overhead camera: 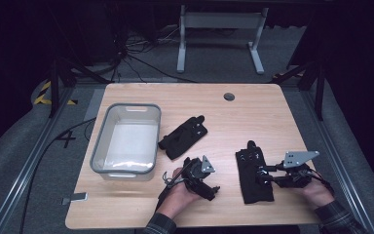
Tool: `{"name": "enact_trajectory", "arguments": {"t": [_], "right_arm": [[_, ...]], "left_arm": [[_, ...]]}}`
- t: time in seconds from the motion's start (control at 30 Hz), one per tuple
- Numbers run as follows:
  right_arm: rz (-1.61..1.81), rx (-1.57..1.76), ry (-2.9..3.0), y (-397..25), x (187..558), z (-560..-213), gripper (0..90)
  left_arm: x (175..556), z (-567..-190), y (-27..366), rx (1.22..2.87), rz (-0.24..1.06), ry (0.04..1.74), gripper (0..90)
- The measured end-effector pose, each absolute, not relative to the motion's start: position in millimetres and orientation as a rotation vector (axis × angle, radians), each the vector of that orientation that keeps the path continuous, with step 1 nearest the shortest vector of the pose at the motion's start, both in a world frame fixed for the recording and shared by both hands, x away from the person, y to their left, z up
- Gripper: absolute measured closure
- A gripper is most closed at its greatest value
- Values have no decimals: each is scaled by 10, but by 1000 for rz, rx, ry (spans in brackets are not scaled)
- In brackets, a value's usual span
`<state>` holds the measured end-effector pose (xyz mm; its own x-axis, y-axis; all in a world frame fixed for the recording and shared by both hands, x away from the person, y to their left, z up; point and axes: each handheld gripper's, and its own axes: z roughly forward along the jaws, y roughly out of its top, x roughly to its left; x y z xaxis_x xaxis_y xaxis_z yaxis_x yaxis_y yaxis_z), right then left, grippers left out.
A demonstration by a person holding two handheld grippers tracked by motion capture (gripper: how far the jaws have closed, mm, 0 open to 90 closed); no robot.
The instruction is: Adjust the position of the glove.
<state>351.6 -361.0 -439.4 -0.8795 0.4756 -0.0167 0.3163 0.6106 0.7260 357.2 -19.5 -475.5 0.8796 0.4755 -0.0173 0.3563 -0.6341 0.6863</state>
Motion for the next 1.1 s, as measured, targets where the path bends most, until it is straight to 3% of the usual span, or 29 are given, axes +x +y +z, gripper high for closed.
{"name": "enact_trajectory", "arguments": {"t": [0.2, 0.4, 0.7, 0.93, 1.1], "right_arm": [[1143, 755, 2545, -3827, 3604, -4403, 507], [1102, 905, 2463, -4114, 3720, -4485, 342], [1055, 1007, 2362, -4209, 3779, -4565, 151], [1001, 1069, 2372, -4208, 3819, -4628, 93], [984, 1071, 2393, -4203, 3820, -4650, 77]], "left_arm": [[3574, -4755, -195, 2322, 212, 593, 0], [3575, -4756, -196, 2320, 212, 591, 0], [3579, -4750, -195, 2328, 214, 583, 5], [3574, -4668, -179, 2335, 234, 611, 184], [3644, -4506, -188, 2319, 186, 650, 417]]}}
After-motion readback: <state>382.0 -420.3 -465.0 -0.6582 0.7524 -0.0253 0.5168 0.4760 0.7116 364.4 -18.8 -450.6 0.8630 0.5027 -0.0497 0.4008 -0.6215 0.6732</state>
